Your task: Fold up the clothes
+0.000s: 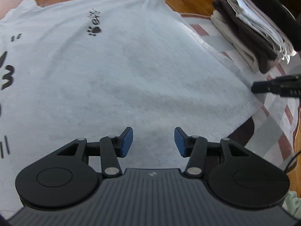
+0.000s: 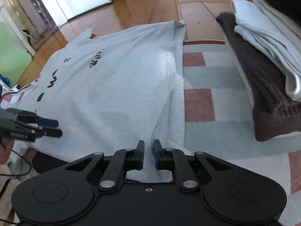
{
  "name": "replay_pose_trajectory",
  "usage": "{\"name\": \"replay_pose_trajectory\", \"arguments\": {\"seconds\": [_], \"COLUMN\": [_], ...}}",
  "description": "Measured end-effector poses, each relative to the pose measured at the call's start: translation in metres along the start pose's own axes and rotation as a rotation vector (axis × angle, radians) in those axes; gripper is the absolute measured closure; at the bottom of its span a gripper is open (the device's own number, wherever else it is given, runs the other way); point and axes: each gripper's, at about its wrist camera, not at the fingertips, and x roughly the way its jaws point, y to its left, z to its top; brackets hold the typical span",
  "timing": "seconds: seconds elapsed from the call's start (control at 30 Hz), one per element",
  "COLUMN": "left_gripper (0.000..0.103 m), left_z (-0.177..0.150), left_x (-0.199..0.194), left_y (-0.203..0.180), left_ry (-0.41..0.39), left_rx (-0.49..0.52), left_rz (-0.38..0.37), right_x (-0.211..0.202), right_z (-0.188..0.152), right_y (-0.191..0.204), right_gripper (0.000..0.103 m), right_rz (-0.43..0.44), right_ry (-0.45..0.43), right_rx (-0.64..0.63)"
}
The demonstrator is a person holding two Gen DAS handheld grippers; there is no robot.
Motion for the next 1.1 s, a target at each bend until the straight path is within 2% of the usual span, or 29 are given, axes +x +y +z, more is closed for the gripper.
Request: {"name": "replay_pose_trajectory", "arguments": {"seconds": [0.03,0.1,0.27,0.33,0.47,0.53,0.6,0.77,0.87,0.9,1.0,1.07,1.1], "left_gripper": [0.055,0.055,0.055,0.055,0.055,0.053,0.053,0.053,0.053,0.053,0.053,0.053,0.053], "left_z": [0.000,-0.002,-0.003,-0.001,-0.005,-0.012,-0.020,-0.024,-0.021,-0.021,-0.021,-0.021,-0.022], "left_x": [0.003,0.005,0.004,0.003,-0.012,-0.023,-0.029,-0.034,-0.036,-0.036,-0.038,-0.039,-0.041], "left_y": [-0.002,-0.005,0.002,0.007,0.020,0.032,0.047,0.067,0.065,0.065,0.065,0.067,0.069], "left_ry": [0.005,0.010,0.013,0.019,0.053,0.063,0.076,0.080,0.070,0.068,0.060,0.060,0.056], "left_rx": [0.004,0.015,-0.007,-0.036,-0.071,-0.109,-0.147,-0.216,-0.202,-0.194,-0.180,-0.186,-0.186], "left_rz": [-0.002,-0.003,-0.026,-0.033,-0.011,-0.002,0.010,0.030,0.023,0.021,0.025,0.046,0.054], "right_x": [0.003,0.009,0.029,0.024,-0.009,-0.029,-0.040,-0.019,-0.038,-0.041,-0.020,-0.020,-0.026], "right_z": [0.001,0.004,0.012,0.013,0.014,0.011,0.003,-0.035,-0.030,-0.029,-0.032,-0.039,-0.042], "right_y": [-0.003,-0.012,-0.034,-0.031,-0.012,-0.015,-0.021,-0.022,-0.013,-0.014,-0.018,-0.023,-0.026], "right_gripper": [0.083,0.082,0.083,0.100,0.100,0.101,0.102,0.102,0.102,0.102,0.102,0.102,0.102], "right_rz": [-0.023,-0.042,0.007,0.039,0.009,0.001,-0.002,-0.063,-0.048,-0.053,-0.202,-0.279,-0.269], "right_ry": [0.002,0.006,0.041,0.004,-0.122,-0.183,-0.205,-0.083,-0.171,-0.171,-0.019,0.002,-0.024], "right_rx": [0.011,0.034,0.111,0.104,0.026,0.068,0.085,0.074,0.077,0.064,-0.017,0.014,0.060]}}
